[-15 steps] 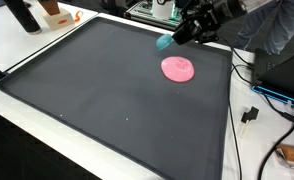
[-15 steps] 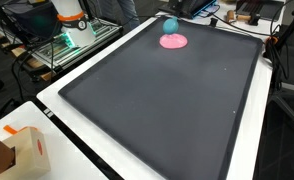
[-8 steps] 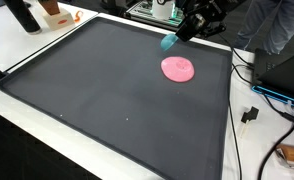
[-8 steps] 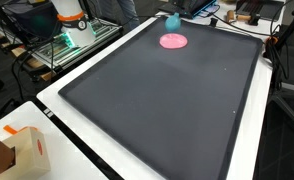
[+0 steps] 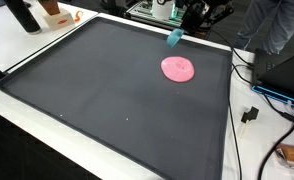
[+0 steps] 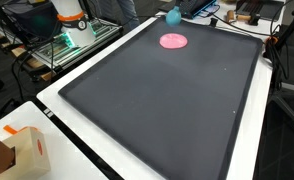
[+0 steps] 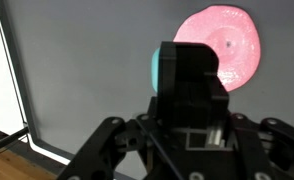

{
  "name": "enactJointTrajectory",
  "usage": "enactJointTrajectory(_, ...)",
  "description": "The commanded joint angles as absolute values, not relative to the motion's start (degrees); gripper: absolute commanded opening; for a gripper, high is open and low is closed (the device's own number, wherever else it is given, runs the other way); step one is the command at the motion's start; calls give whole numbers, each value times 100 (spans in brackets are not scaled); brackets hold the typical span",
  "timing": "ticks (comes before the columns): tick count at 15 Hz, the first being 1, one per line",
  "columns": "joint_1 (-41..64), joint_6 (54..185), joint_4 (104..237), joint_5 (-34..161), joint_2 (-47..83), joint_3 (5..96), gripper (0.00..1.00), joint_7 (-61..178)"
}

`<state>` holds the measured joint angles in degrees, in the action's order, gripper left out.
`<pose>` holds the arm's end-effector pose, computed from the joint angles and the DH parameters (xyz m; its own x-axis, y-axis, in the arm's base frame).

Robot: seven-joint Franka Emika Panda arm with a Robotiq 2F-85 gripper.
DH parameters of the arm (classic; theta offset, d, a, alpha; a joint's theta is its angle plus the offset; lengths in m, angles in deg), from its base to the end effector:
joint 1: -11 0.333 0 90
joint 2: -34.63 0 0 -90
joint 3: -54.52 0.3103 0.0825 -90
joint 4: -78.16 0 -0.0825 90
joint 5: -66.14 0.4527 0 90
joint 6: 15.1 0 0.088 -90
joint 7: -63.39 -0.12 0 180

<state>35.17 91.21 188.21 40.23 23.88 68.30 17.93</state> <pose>0.5224 0.3540 0.3327 0.9964 0.0651 0.0546 0.0359 -0.9051 0.4237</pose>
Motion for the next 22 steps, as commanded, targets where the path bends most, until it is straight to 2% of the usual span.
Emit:
enactJointTrajectory(1,3306,9534,19360,4470,2937,6914,26,2164)
enactJointTrajectory(12,3069,10189,19958,5114,3541,6955,26,2872)
enactJointTrajectory(13,3092,9978,19646,4928,3276,6977,51,2697)
enactJointTrajectory(22,3070,10031,19720,4947,3346,6989,51,2742)
